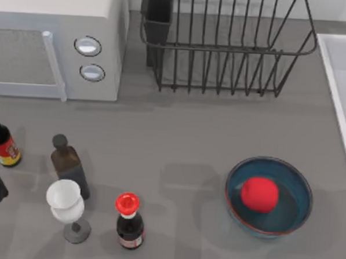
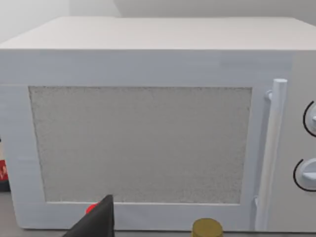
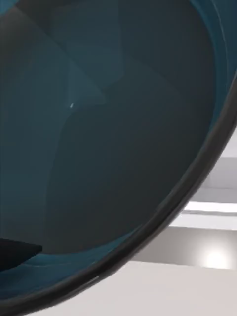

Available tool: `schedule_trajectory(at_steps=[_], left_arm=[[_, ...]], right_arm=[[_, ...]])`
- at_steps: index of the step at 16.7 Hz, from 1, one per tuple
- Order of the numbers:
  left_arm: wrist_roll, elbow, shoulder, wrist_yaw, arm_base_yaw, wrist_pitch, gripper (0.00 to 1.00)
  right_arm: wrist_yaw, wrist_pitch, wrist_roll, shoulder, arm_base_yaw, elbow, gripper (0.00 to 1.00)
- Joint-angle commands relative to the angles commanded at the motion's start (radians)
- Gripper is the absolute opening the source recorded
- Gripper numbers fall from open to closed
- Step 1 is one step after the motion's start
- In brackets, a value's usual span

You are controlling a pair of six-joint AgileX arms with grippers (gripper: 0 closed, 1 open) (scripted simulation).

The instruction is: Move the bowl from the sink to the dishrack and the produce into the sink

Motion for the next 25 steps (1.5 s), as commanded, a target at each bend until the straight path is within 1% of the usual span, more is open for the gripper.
schedule_trajectory(at_steps=[3,6,11,14,17,19,21,25], left_arm=[[0.0,0.0,0.0,0.0,0.0,0.0,1.0],[0.0,0.0,0.0,0.0,0.0,0.0,1.0],[0.0,0.0,0.0,0.0,0.0,0.0,1.0],[0.0,0.0,0.0,0.0,0.0,0.0,1.0],[0.0,0.0,0.0,0.0,0.0,0.0,1.0],[0.0,0.0,0.0,0.0,0.0,0.0,1.0],[0.0,0.0,0.0,0.0,0.0,0.0,1.0],[0.0,0.0,0.0,0.0,0.0,0.0,1.0]], right_arm=[[-0.017,-0.108,-0.063,-0.135,-0.077,-0.091,0.0],[-0.027,-0.158,-0.097,-0.175,-0.116,-0.137,0.0],[-0.025,-0.156,-0.093,-0.172,-0.11,-0.133,0.0],[0.019,-0.099,-0.041,-0.159,-0.045,-0.115,0.0],[0.117,0.046,0.067,-0.13,0.114,-0.087,0.0],[0.205,0.191,0.156,-0.103,0.272,-0.071,0.0],[0.304,0.373,0.252,-0.075,0.47,-0.062,0.0],[0.511,0.788,0.443,-0.031,0.91,-0.064,0.0]])
